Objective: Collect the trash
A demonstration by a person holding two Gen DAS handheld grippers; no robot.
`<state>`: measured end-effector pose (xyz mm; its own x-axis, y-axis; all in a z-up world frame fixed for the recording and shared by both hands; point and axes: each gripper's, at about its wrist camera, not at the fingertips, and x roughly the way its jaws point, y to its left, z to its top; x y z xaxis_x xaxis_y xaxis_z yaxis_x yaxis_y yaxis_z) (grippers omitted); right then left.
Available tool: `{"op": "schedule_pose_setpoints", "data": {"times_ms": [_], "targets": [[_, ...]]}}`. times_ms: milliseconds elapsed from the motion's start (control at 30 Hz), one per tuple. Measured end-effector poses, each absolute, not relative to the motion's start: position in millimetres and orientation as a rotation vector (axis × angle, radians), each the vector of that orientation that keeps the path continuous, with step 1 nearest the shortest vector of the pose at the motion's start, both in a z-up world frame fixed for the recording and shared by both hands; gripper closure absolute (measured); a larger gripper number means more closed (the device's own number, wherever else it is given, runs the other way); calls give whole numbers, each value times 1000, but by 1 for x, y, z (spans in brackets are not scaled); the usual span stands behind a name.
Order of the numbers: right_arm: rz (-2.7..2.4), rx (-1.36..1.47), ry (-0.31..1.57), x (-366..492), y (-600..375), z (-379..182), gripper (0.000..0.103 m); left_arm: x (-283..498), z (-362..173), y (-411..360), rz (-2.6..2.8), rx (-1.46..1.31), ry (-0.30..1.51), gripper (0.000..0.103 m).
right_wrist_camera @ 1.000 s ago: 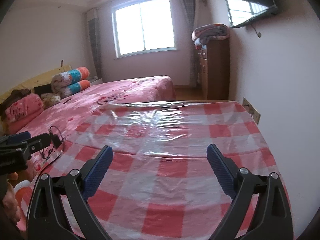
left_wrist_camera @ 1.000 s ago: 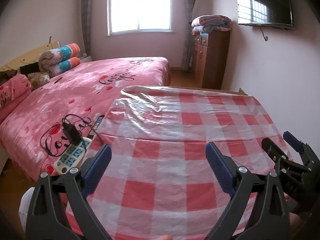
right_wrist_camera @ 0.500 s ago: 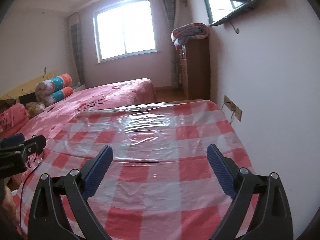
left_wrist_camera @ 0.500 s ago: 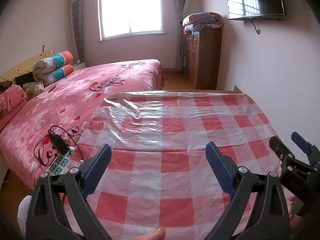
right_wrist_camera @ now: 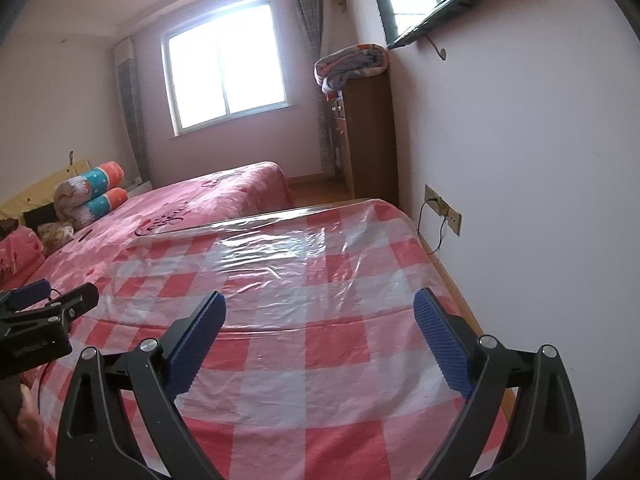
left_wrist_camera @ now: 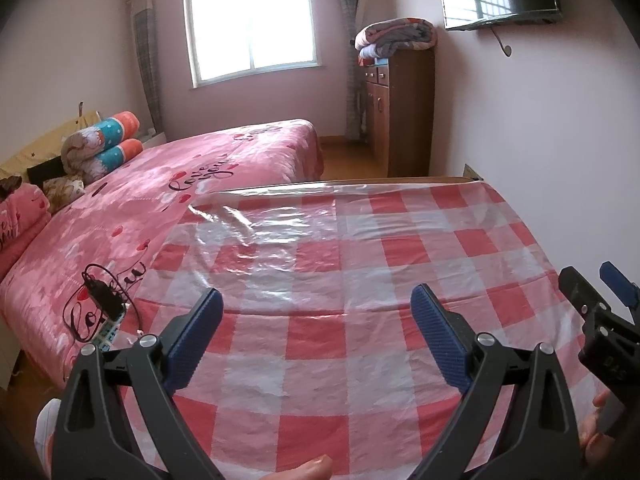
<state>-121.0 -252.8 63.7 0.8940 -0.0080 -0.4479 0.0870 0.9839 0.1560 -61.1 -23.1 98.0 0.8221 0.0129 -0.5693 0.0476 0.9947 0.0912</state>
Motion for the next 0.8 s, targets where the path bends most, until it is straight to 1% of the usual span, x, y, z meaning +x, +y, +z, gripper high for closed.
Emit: {"op": "schedule_pose_setpoints", "data": {"times_ms": [800], "targets": [[-37,160,490,-118,-251,56,9,-58,89,-30,-17,115,627,8]]}}
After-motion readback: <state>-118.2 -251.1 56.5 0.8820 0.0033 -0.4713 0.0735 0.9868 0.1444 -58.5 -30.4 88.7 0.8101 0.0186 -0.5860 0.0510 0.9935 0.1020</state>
